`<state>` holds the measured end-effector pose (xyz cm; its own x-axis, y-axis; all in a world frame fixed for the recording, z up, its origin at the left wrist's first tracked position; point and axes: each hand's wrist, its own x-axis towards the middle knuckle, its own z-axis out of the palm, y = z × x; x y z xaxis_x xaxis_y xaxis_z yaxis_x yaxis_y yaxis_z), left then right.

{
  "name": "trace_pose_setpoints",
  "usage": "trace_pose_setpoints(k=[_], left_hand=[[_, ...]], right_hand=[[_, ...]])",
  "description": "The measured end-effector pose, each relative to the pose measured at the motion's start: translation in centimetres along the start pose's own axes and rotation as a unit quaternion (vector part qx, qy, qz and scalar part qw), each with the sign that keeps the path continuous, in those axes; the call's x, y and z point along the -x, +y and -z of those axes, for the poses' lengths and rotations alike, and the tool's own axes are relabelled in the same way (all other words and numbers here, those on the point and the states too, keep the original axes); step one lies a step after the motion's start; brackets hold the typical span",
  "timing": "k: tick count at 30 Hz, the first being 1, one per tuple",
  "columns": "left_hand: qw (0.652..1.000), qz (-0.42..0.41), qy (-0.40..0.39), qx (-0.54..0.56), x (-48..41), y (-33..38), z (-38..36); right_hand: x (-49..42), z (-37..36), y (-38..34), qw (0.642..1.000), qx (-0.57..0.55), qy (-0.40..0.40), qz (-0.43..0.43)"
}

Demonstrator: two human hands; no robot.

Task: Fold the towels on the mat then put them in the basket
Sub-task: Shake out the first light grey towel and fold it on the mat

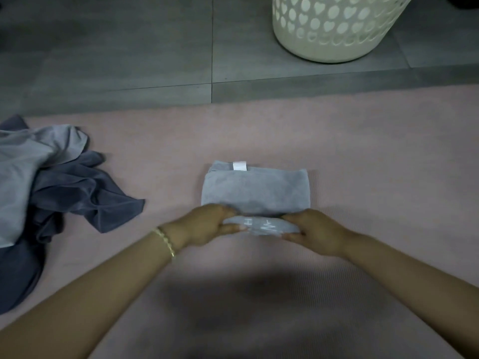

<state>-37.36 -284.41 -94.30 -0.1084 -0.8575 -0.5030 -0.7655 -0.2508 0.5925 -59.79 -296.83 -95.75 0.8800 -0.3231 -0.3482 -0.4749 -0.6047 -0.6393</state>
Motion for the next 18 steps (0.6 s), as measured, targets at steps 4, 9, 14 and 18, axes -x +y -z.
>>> trace_pose_setpoints(k=[4, 9, 14, 18], left_hand=[[0.987, 0.074, -0.031, 0.142, 0.5, -0.9, 3.0], [0.895, 0.104, 0.097, 0.424, 1.9, -3.6, 0.8], [0.871, 0.110, 0.305, 0.370, -0.1, -3.1, -0.9], [0.877, 0.135, 0.319, 0.333, -1.5, -2.7, -0.7]], right_hand=[[-2.2, 3.8, -0.6, 0.962, -0.158, -0.179, -0.129], [-4.2, 5.8, 0.8, 0.882, -0.384, -0.137, -0.237], [-3.8, 4.2, 1.5, 0.823, -0.518, 0.087, -0.219], [-2.0, 0.2, 0.9, 0.835, -0.408, 0.295, -0.224]])
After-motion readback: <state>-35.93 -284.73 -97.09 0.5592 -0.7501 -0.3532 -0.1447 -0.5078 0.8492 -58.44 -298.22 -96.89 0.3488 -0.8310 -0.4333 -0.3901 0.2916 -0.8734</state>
